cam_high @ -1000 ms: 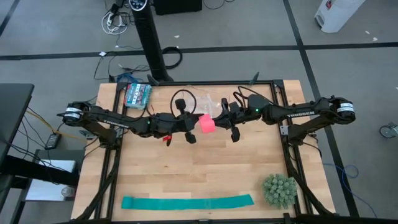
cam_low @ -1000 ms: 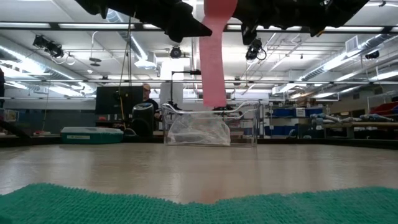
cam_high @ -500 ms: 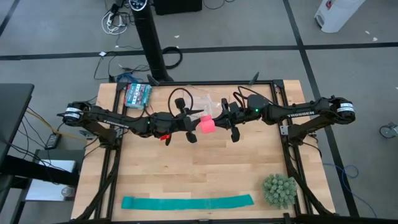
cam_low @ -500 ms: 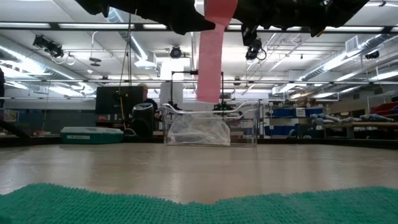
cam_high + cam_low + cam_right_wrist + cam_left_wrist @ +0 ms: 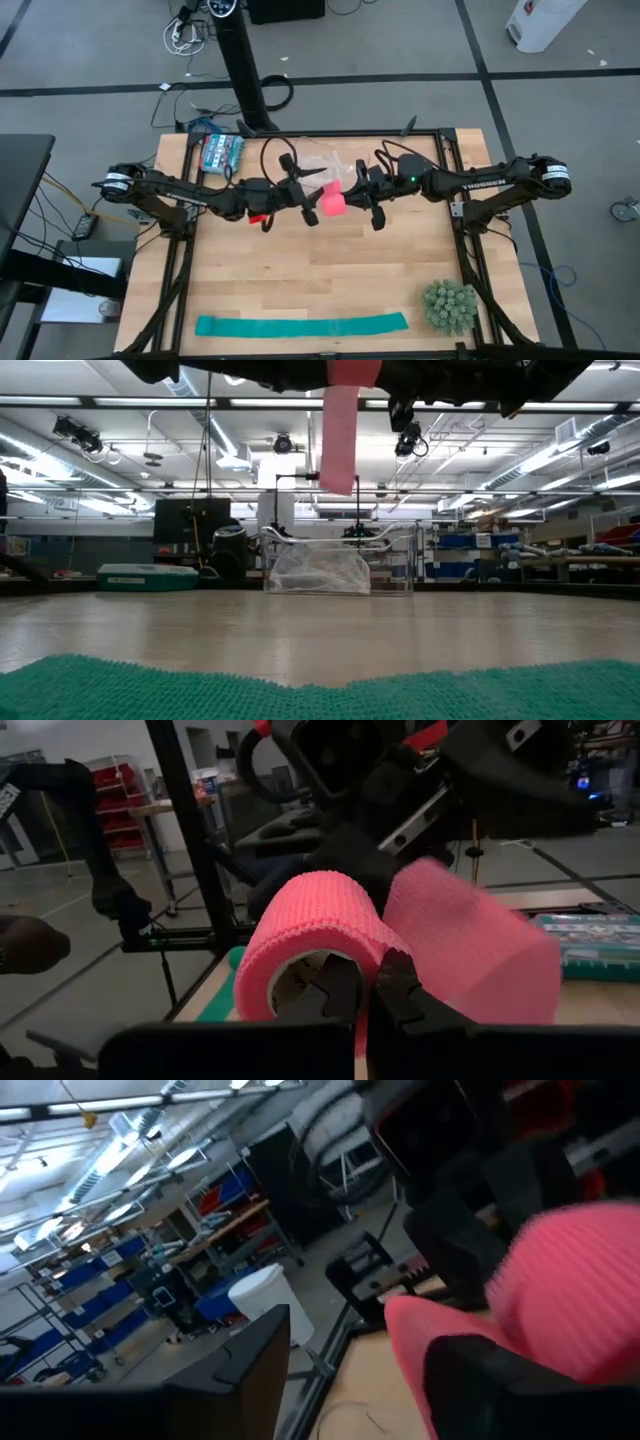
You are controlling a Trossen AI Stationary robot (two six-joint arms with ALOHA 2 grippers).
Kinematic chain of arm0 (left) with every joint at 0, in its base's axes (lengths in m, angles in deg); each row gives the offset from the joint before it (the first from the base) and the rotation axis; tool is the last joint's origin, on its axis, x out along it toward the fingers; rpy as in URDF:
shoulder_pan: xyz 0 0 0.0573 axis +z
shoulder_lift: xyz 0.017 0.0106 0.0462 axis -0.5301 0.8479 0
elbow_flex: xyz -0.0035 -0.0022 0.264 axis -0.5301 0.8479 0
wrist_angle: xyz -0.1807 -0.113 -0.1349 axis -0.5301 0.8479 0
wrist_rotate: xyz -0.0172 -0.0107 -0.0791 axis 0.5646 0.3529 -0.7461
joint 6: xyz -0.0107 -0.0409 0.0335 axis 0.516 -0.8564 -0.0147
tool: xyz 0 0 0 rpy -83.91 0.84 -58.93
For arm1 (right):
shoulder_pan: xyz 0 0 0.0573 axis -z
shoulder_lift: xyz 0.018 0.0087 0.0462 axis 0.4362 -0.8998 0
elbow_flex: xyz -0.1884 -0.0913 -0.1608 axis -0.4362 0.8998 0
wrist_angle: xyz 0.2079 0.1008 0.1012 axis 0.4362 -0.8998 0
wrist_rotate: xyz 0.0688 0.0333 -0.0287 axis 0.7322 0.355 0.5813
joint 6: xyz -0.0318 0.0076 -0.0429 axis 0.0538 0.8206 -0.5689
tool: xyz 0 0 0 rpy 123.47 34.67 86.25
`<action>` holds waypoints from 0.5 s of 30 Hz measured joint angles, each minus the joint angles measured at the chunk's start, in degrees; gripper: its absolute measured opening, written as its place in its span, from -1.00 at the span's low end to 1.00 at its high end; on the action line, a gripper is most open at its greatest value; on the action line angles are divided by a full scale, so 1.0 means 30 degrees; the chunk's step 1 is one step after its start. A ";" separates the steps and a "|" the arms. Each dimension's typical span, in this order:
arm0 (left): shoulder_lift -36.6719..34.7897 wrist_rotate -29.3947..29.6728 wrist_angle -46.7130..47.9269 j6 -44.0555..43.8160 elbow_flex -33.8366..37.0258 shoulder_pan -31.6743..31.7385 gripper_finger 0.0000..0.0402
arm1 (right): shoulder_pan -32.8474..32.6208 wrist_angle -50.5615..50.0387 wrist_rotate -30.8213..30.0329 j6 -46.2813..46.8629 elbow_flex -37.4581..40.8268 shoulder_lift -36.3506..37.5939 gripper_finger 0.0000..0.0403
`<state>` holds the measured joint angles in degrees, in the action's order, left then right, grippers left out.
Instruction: Roll bandage
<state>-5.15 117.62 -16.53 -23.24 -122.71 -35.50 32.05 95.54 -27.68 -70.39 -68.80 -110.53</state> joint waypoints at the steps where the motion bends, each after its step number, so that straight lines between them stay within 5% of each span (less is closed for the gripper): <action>1: 0.0000 0.0005 -0.0182 0.0001 0.0002 0.0000 0.03 | -0.0032 -0.0005 0.0007 -0.0005 0.0000 0.0000 -1.00; 15: 0.0000 -0.0942 -0.0767 0.0540 -0.0001 -0.0015 0.03 | -0.0032 -0.0488 -0.0204 -0.0015 0.0000 0.0000 -1.00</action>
<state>-5.15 114.79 -18.83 -21.62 -122.71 -35.54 31.95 94.08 -28.30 -70.43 -68.80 -110.53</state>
